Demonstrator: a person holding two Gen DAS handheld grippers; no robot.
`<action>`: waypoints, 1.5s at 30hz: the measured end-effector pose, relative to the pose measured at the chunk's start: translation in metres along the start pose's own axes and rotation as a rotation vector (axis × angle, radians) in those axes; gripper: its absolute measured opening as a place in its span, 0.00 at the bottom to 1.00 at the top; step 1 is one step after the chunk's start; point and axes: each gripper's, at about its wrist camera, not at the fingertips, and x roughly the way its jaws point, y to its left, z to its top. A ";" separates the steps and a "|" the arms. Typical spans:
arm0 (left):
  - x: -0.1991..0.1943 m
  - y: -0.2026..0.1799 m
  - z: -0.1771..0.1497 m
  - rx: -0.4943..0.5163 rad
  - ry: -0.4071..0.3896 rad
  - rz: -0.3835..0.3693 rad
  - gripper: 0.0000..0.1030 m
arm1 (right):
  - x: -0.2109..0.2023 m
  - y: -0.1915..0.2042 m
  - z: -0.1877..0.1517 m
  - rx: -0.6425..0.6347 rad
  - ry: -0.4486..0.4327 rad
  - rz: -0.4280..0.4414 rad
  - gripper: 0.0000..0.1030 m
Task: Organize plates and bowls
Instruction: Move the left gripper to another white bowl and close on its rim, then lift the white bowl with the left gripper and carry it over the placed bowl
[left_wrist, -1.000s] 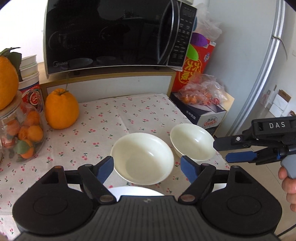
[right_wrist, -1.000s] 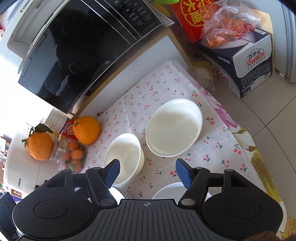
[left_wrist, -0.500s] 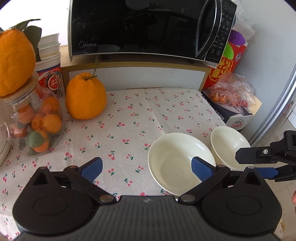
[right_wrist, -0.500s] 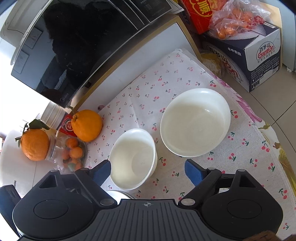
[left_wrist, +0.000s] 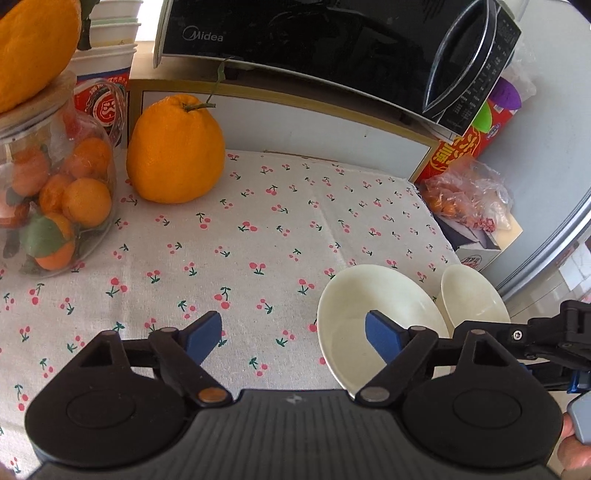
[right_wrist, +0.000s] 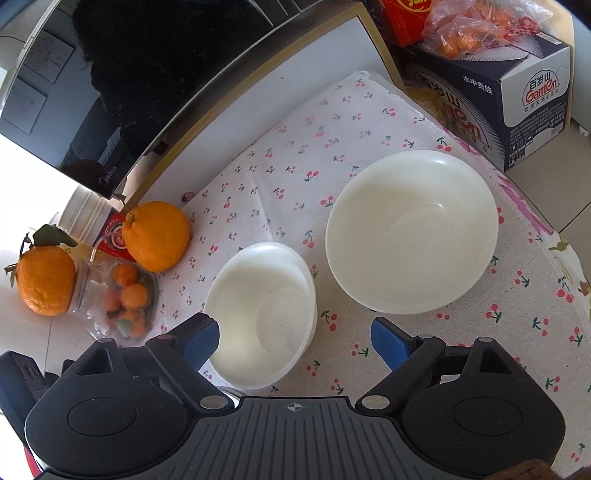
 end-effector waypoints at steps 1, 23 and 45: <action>0.001 0.002 0.000 -0.015 0.001 -0.010 0.71 | 0.001 0.002 0.000 -0.004 -0.004 0.001 0.88; 0.011 0.006 -0.001 -0.082 0.028 -0.108 0.12 | 0.009 -0.004 0.001 0.069 -0.049 0.020 0.45; -0.009 -0.003 0.003 -0.040 -0.017 -0.115 0.04 | -0.007 0.002 0.002 0.046 -0.072 0.005 0.12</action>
